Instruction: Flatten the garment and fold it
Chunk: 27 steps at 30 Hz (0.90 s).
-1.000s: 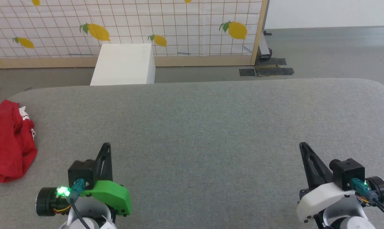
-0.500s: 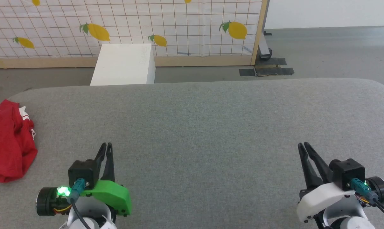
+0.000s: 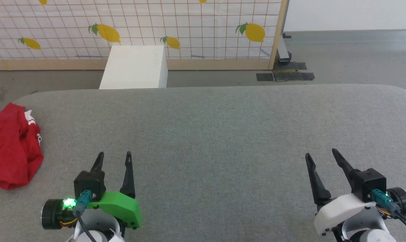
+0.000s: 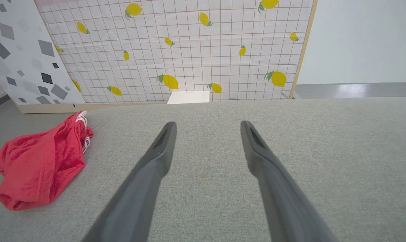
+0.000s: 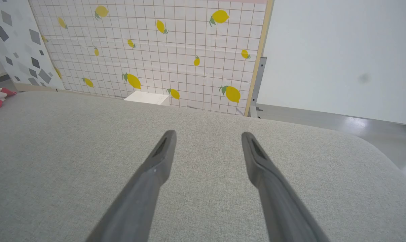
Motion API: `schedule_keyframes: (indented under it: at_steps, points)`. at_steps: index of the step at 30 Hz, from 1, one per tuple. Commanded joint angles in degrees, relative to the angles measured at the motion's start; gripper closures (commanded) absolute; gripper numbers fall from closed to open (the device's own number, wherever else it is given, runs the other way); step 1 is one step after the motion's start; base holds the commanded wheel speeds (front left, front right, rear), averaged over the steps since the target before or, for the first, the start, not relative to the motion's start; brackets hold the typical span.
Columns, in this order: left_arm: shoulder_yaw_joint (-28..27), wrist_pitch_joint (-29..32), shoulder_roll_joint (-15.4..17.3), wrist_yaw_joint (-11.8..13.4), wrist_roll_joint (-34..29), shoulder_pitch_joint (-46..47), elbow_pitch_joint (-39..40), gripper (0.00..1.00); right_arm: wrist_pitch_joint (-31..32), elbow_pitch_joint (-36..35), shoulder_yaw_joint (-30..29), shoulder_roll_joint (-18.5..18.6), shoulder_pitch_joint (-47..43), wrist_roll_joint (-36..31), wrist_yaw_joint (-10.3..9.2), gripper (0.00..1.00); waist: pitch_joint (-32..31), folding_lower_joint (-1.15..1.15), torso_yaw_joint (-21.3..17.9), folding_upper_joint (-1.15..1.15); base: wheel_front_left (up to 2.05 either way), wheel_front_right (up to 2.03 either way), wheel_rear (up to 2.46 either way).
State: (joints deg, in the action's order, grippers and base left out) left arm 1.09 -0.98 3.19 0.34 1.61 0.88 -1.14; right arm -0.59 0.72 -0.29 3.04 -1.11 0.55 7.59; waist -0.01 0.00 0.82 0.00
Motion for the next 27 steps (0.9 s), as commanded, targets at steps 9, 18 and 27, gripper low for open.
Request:
schedule_keyframes:
  at_steps: [9, 18, 27]
  points:
    - [0.7, -1.6, 0.1, 1.4, 1.5, 0.7, -1.1, 0.00, -1.2, 0.6, -0.1, 0.0, 0.6, 0.4, -0.02, 0.00, -0.1, 0.00, 3.2, 0.00, 0.00, 0.00, 0.00]
    - [0.8, -2.6, 0.4, 2.3, 2.8, 0.6, -1.7, 0.00, -1.8, 1.2, 0.4, 0.0, 0.8, 0.7, -0.02, 0.00, -0.2, 0.00, 6.8, 0.00, 0.00, 0.00, 0.00]
    - [0.8, -3.7, 0.9, 3.6, 4.0, 0.3, -1.8, 0.00, -2.6, 1.8, 0.8, 0.0, 1.2, 0.9, -0.03, 0.00, -0.3, 0.00, 10.2, 0.00, 0.00, 0.00, 0.00]
